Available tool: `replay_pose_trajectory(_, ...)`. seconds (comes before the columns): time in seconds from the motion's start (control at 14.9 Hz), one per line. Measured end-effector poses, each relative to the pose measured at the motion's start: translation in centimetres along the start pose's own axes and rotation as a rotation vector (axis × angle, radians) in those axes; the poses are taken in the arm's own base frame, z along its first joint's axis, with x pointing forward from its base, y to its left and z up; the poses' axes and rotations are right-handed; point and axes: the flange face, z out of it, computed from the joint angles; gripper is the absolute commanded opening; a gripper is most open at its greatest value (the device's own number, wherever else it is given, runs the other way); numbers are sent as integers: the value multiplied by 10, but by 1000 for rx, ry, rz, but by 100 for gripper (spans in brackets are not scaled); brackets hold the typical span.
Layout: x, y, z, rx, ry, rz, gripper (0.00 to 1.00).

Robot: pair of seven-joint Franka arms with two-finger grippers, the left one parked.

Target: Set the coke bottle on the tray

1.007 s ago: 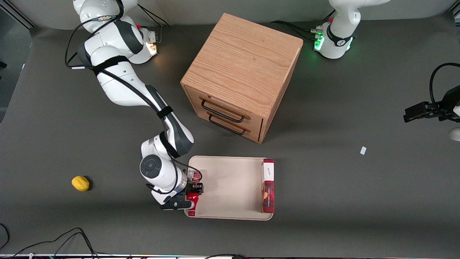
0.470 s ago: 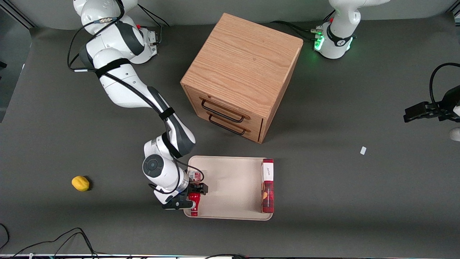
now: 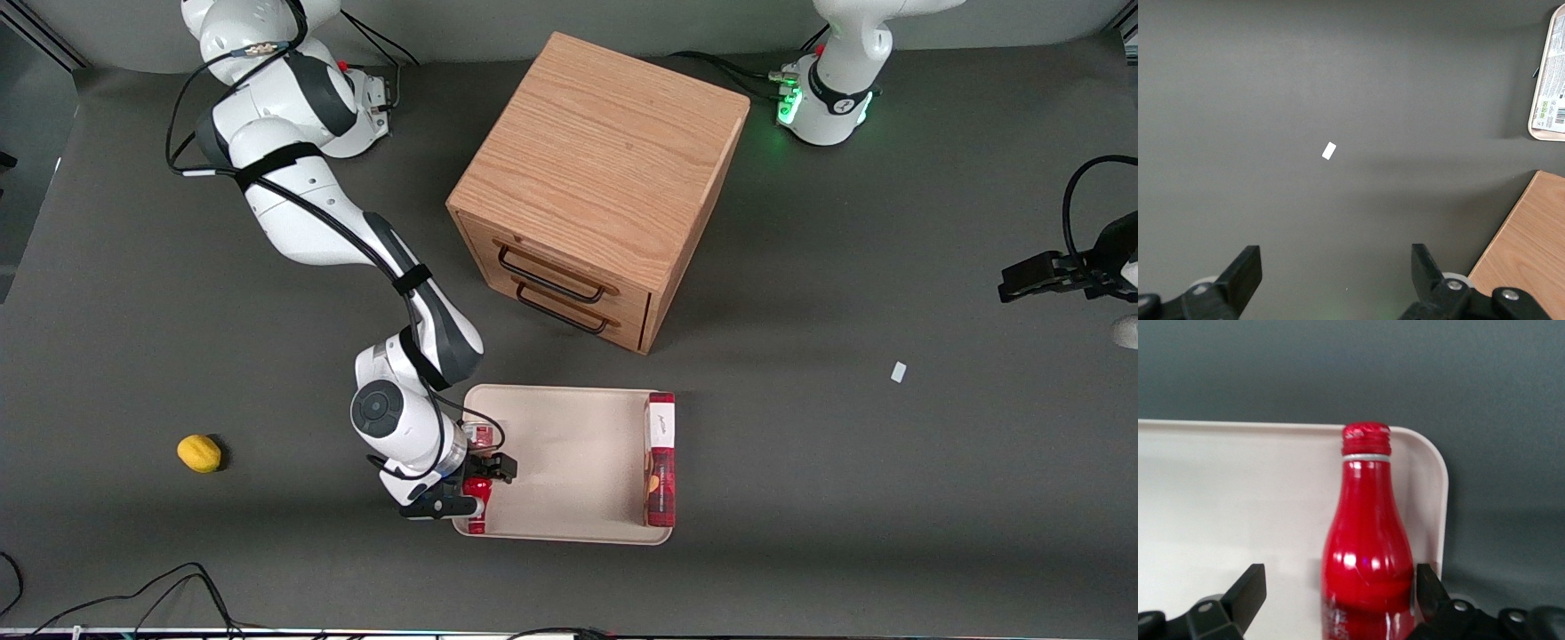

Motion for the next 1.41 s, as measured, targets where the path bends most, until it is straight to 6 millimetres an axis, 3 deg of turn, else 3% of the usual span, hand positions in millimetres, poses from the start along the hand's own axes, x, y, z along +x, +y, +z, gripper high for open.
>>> replay_pose_trajectory(0.2,11,-15,-37,16,28,-11,100)
replay_pose_trajectory(0.4,25,-18,-102,-3,6,-11,100)
replay_pose_trajectory(0.6,33,-8,-176,-35,-32,2,100)
replay_pose_trajectory(0.81,30,23,-242,-71,-44,37,100)
replay_pose_trajectory(1.01,4,65,-300,-118,-68,77,100)
replay_pose_trajectory(1.21,-40,102,-351,-175,-91,76,100)
replay_pose_trajectory(1.41,-85,160,-396,-189,-99,56,100)
